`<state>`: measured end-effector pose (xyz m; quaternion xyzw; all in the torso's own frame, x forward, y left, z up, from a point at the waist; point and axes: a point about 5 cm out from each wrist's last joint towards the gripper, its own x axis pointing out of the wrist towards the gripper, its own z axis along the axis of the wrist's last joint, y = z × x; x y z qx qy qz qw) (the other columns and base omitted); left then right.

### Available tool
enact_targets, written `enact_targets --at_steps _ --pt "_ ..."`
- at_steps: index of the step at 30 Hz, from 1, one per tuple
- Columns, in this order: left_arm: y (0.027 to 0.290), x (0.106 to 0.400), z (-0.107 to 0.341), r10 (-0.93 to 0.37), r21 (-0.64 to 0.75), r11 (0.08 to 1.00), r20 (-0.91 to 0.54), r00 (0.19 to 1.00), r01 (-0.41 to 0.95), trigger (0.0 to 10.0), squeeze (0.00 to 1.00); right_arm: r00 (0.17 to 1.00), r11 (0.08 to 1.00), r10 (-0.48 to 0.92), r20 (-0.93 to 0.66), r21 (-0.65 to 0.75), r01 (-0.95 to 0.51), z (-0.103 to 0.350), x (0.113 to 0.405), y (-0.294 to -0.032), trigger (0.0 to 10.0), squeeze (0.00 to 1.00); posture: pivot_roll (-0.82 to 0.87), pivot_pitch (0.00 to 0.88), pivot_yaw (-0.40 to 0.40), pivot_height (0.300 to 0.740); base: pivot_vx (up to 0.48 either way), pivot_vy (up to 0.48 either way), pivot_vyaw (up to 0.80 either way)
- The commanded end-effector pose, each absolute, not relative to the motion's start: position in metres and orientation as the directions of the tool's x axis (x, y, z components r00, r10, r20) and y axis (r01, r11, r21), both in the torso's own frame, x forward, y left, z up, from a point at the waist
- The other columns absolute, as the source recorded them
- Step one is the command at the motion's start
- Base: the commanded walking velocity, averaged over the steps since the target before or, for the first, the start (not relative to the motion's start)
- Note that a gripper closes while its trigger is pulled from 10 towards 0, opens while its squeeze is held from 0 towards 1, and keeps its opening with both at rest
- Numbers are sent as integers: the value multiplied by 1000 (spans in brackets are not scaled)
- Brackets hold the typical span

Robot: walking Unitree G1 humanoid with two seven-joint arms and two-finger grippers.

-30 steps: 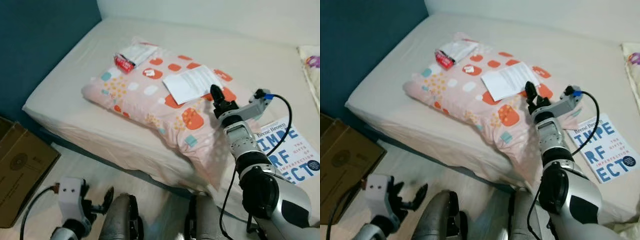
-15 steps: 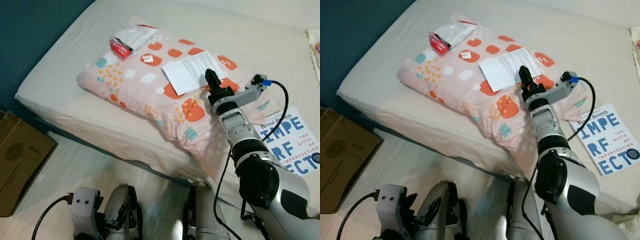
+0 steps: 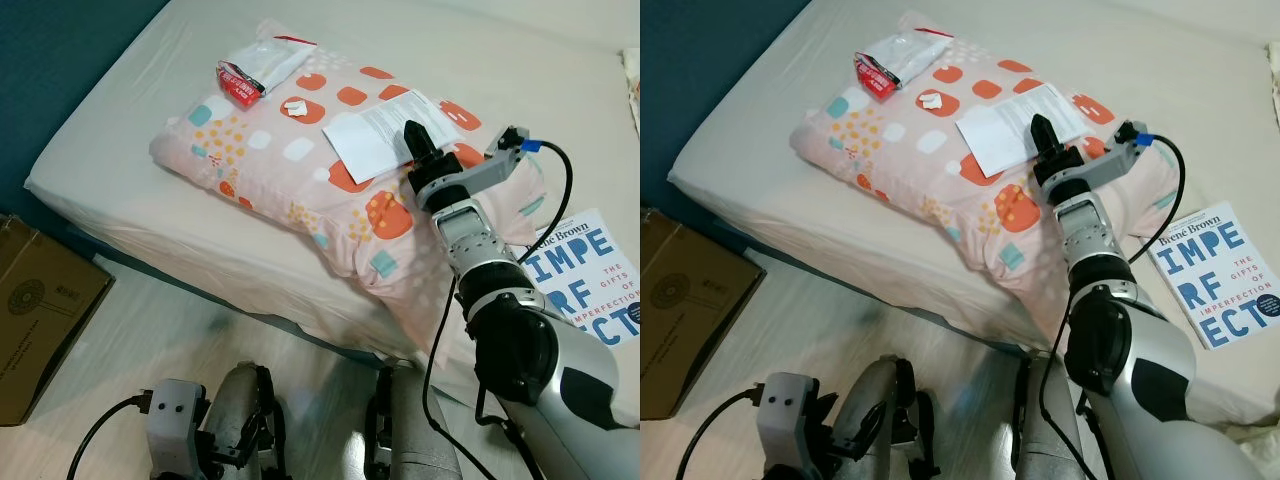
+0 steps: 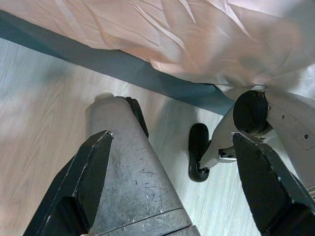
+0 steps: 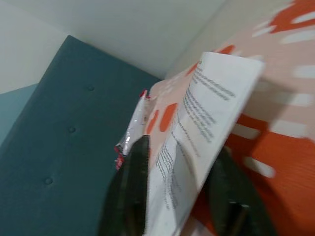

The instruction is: Clean up the room

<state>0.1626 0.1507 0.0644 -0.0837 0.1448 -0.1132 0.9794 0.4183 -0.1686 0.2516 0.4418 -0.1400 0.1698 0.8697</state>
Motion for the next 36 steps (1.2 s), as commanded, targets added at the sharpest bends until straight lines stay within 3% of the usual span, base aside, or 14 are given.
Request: enact_targets --at_steps 1,14,17,20,23,27,29,33,36 --pt "152 155 55 -234 -205 963 -323 917 173 10000 0 911 537 171 376 740 -406 244 418 -169 0 0 171 457 29 626 0 0 0" --pt "148 168 49 -222 -209 965 -312 924 162 10000 0 904 549 170 392 724 -417 243 416 -174 0 0 145 392 6 626 0 0 0" --pt "145 186 42 -214 -211 965 -292 932 156 10000 0 896 539 157 415 724 -429 235 413 -180 0 0 108 302 -20 626 0 0 0" --pt "143 195 40 -210 -214 965 -282 936 153 10000 0 889 528 152 433 725 -443 234 412 -181 0 0 104 293 -22 626 0 0 0" --pt "143 221 46 -203 -213 965 -226 953 155 10000 0 827 513 270 494 653 -557 223 405 -166 0 0 66 190 -38 626 0 0 0" --pt "146 239 50 -192 -206 967 -190 963 152 10000 0 783 496 372 498 606 -621 209 397 -148 0 0 42 151 -43 626 0 0 0" --pt "153 265 59 -170 -191 971 -138 976 142 10000 0 741 477 493 456 571 -668 183 380 -124 0 0 7 103 -44 626 0 0 0" --pt "156 275 64 -160 -186 973 -117 980 137 10000 0 725 471 532 437 559 -682 173 372 -115 0 0 3 97 -44 626 0 0 0" --pt "167 299 75 -127 -163 980 -68 990 114 10000 0 723 469 603 336 584 -662 133 347 -100 0 0 -29 43 -39 626 0 0 0"
